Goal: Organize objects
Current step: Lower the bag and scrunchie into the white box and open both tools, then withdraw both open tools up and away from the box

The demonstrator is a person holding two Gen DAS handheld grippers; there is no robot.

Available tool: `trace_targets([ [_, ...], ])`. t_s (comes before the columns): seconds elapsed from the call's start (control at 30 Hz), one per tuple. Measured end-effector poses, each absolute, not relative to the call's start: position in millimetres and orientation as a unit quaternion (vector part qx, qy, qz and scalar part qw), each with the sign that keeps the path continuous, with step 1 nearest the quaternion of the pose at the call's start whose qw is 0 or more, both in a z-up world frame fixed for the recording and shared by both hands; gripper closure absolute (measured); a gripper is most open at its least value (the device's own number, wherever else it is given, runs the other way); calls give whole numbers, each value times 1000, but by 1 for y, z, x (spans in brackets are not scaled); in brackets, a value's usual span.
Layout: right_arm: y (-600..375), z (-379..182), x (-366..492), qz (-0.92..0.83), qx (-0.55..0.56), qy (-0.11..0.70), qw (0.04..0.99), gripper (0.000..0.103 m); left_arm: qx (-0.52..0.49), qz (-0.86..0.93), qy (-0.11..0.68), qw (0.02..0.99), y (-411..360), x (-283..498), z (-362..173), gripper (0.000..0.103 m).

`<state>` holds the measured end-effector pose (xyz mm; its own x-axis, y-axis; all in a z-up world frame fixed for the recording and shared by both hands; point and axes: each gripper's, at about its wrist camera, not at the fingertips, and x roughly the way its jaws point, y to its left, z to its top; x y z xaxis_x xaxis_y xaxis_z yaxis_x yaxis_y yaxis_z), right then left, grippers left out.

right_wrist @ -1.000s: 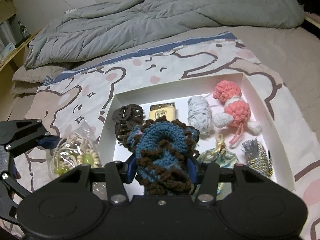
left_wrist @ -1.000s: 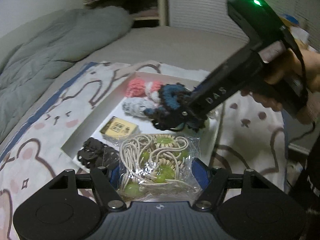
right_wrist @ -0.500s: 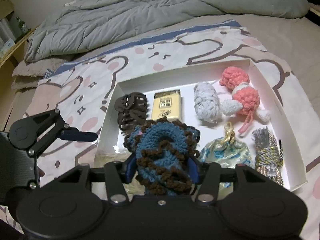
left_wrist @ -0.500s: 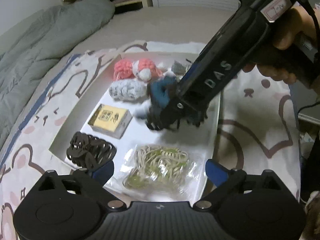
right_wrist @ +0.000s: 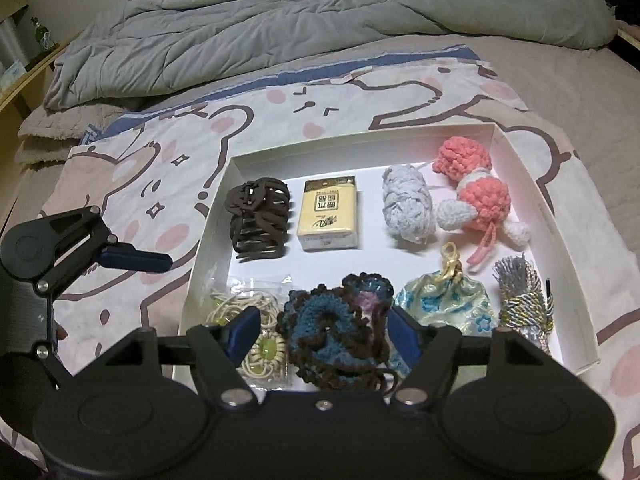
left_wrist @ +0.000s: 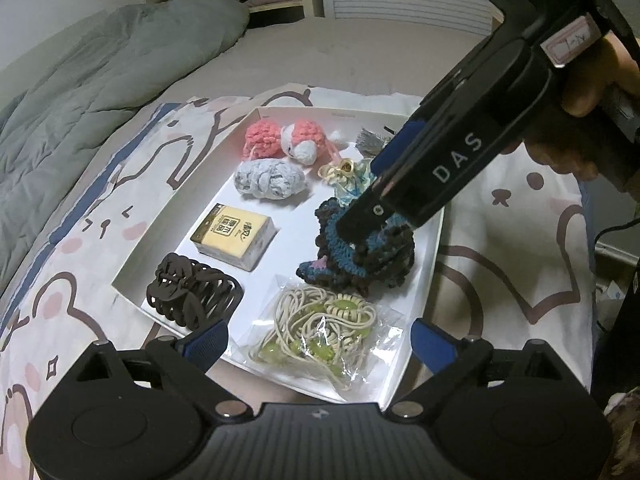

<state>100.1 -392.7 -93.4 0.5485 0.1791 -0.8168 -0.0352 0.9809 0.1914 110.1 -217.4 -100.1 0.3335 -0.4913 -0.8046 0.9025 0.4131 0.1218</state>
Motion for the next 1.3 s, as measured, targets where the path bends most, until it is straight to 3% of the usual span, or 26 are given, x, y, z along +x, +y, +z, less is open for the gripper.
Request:
trace_targets([
  [0.37, -394, -46, 82, 38, 73, 419, 904, 28, 201, -402, 350, 822, -189, 100, -60, 5],
  [0.6, -388, -20, 59, 19, 60, 376, 924, 13, 159, -356, 334, 858, -169, 80, -31, 3],
  [0.93, -381, -8, 24, -3, 39, 355, 934, 0, 100, -279, 344, 891, -147, 57, -10, 3],
  [1.3, -379, -9, 2, -22, 31, 349, 936, 0, 73, -182, 343, 919, -134, 39, -7, 0],
])
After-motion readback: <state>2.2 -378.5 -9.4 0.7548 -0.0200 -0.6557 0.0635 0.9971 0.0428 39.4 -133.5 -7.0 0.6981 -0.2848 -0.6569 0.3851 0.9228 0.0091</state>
